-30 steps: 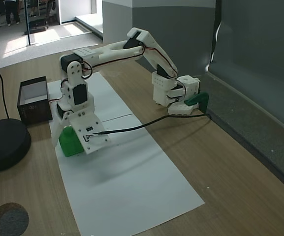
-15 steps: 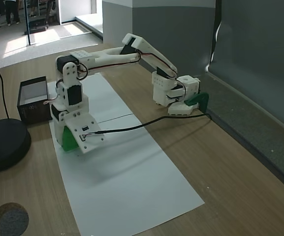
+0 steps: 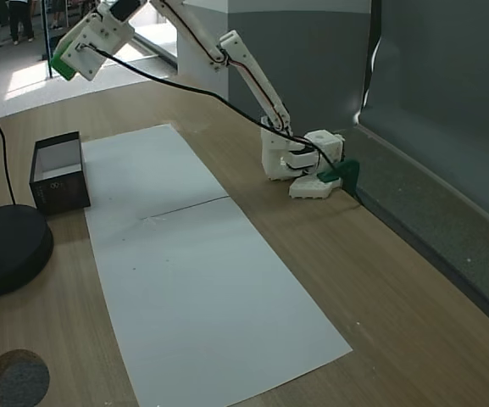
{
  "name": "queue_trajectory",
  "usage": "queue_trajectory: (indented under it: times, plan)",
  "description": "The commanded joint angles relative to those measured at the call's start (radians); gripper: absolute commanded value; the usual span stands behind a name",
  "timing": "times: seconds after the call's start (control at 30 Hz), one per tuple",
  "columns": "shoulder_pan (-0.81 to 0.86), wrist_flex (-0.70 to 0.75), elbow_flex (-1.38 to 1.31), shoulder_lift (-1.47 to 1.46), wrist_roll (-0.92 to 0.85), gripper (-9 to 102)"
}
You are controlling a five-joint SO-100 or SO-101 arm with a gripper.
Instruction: Grab a green square and put it in the box.
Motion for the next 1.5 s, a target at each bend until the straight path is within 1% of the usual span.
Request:
queue_trajectory:
  times: [0.0, 0.23, 0.47, 0.53, 0.67, 0.73, 0.83, 0.93, 1.0, 1.07, 1.13, 1.17, 1.23, 1.33, 1.47]
  plan:
    - [0.038, -0.049, -0.035, -0.051, 0.003, 6]
    - [0.000, -0.061, -0.040, -0.264, -0.003, 6]
    - [-0.008, -0.153, -0.040, -0.394, -0.006, 7]
    - [-0.008, -0.156, -0.040, -0.425, -0.008, 13]
    - [-0.009, -0.144, -0.040, -0.459, -0.006, 34]
    - [-0.003, -0.144, -0.040, -0.459, 0.000, 37]
    - [0.000, -0.143, -0.041, -0.449, 0.002, 35]
    - [-0.003, -0.092, -0.077, -0.407, 0.008, 30]
    - [-0.012, -0.034, -0.127, -0.360, 0.057, 23]
    - [-0.020, 0.048, -0.206, -0.296, 0.106, 14]
    - [-0.048, 0.124, -0.285, -0.215, 0.118, 6]
    - [-0.064, 0.132, -0.288, -0.163, 0.107, 3]
    - [-0.091, 0.133, -0.250, -0.028, 0.100, 1]
    - [-0.129, 0.133, -0.141, 0.193, 0.104, 1]
    - [-0.225, 0.133, 0.124, 0.528, 0.106, 1]
